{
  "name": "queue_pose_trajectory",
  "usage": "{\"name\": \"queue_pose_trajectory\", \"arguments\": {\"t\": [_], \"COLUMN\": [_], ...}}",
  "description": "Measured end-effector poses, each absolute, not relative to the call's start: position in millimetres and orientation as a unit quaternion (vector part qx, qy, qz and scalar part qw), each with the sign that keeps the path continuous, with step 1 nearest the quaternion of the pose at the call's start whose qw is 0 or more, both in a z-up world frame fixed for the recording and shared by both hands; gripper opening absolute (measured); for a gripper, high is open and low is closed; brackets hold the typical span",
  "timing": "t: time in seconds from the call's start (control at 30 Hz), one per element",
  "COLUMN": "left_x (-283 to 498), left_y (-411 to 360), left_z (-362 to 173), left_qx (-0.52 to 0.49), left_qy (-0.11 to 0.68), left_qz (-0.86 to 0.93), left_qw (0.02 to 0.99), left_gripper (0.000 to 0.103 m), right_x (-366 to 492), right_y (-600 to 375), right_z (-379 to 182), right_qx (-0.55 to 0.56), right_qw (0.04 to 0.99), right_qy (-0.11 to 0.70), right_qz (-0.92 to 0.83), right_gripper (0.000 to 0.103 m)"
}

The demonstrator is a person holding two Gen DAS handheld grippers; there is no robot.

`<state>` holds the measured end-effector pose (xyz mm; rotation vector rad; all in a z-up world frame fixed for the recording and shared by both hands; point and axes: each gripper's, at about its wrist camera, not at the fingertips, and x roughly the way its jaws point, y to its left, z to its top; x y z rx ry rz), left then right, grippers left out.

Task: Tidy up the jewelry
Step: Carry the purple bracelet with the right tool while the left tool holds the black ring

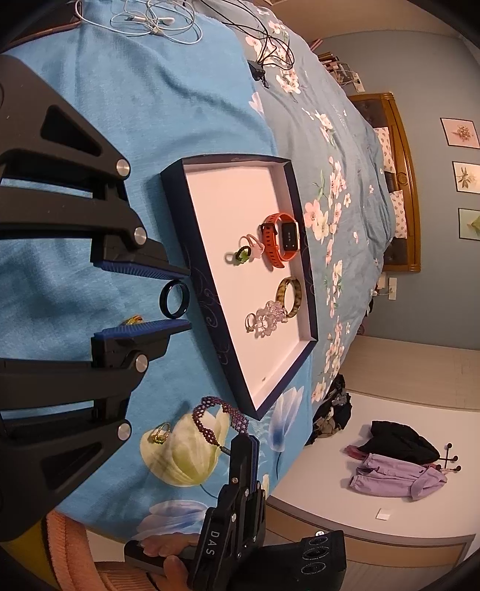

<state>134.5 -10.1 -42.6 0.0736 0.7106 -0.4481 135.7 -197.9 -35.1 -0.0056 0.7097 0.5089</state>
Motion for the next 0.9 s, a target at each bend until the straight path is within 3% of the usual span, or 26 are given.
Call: {"name": "queue_pose_trajectory", "arguments": {"t": [0.9], "left_x": [136.2], "left_y": [-7.2], "left_z": [-35.8], "left_qx": [0.032], "left_qy": [0.339], "left_qz": [-0.209], "left_qw": [0.917], "left_gripper": [0.022], "right_x": [142.8], "right_y": [-186.6], "right_z": [-26.8], "right_qx": [-0.001], "right_qw": [0.906], "right_qy": [0.335], "right_qz": [0.260], "right_gripper": [0.003]}}
